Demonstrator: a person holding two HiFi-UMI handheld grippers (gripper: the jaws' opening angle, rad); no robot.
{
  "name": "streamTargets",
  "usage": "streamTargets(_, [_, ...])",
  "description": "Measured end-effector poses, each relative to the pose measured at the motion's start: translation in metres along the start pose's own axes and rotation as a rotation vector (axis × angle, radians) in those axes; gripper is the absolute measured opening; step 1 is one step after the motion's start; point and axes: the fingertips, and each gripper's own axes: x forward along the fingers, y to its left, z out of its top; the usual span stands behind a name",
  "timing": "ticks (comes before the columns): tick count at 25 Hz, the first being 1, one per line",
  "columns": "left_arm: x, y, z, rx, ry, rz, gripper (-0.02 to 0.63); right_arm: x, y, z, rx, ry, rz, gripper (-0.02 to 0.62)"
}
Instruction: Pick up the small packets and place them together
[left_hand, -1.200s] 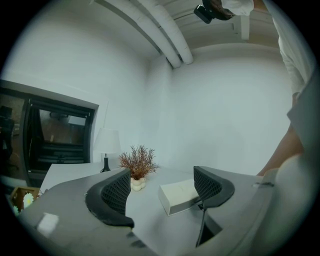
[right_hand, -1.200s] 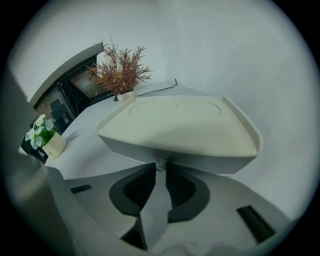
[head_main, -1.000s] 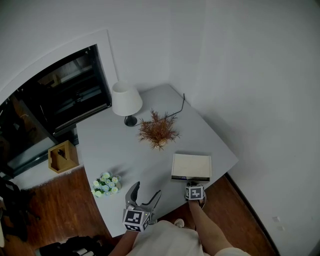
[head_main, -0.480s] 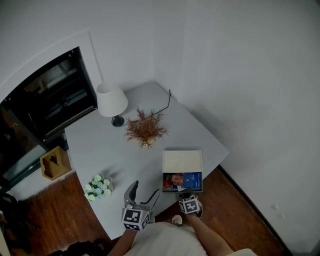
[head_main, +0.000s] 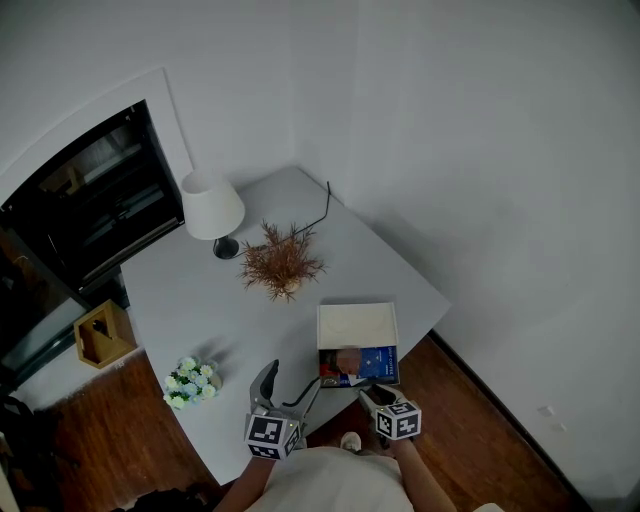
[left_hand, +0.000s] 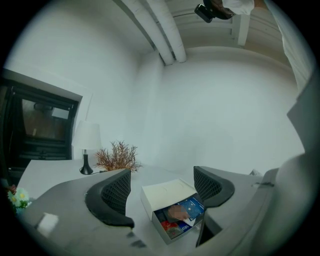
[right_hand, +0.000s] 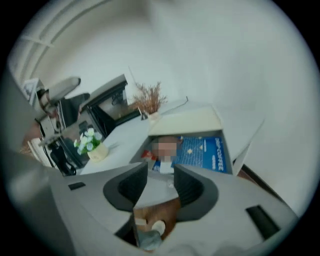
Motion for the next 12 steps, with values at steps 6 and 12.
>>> streamTargets(6, [0.008, 0.005, 0.018, -0.003, -0.041, -0.001, 0.376, -0.07, 0.013, 0.129, -0.149, -0.391, 0.013, 0.178])
streamTargets(12, [0.013, 0.002, 0.045, 0.034, -0.087, -0.015, 0.376, -0.127, 0.03, 0.219, -0.269, -0.645, -0.018, 0.178])
